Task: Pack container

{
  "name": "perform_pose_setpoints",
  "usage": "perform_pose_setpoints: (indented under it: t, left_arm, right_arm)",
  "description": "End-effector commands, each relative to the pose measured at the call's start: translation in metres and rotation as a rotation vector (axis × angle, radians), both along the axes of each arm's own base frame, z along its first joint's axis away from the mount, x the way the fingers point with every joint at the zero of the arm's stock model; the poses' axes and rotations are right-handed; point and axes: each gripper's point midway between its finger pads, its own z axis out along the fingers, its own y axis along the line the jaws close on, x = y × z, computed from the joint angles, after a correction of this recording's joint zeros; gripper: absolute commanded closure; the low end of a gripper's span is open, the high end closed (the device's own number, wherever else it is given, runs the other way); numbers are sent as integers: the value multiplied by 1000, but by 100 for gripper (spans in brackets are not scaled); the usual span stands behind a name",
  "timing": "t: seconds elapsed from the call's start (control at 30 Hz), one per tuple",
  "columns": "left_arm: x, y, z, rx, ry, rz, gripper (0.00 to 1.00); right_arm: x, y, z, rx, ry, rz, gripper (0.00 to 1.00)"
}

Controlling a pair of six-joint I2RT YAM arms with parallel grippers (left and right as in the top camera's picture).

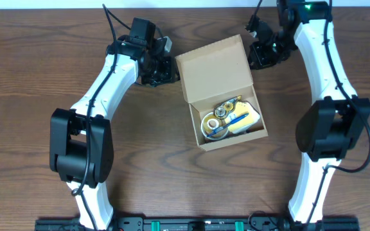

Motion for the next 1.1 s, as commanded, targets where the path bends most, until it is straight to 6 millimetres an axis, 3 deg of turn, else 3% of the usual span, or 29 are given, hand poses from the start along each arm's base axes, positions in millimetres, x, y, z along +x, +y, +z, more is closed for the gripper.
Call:
perform_pose_setpoints:
  t: [0.0, 0.37, 0.63, 1.07]
  left_arm:
    - [-3, -24, 14, -90, -20, -87, 65]
    - [0, -14, 14, -83, -21, -74, 65]
    - [-4, -3, 11, -67, 2, -78, 66]
    - [-9, 22, 9, 4, 22, -53, 65]
  right_arm:
    - [-6, 30, 11, 63, -12, 66, 99]
    - [-4, 6, -3, -95, 14, -26, 99]
    - [2, -31, -13, -303, 18, -161, 99]
    - [-29, -45, -64, -371, 155, -162, 99]
